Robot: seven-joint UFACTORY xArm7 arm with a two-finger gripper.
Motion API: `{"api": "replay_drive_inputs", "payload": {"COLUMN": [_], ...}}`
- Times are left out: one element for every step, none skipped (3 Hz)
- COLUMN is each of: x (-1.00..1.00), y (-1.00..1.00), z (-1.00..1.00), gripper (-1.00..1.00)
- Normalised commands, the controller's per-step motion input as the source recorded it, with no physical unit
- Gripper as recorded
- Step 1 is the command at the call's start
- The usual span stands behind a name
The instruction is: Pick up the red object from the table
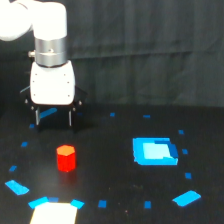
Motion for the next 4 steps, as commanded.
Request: {"api": "replay_drive_inputs", "payload": {"x": [0.55,0.45,0.26,-0.1], "y": [-1.0,-1.0,-0.78,-0.53], "z": [-0.23,0.24,0.03,0.31], "gripper": [1.0,1.0,1.0,0.89]}}
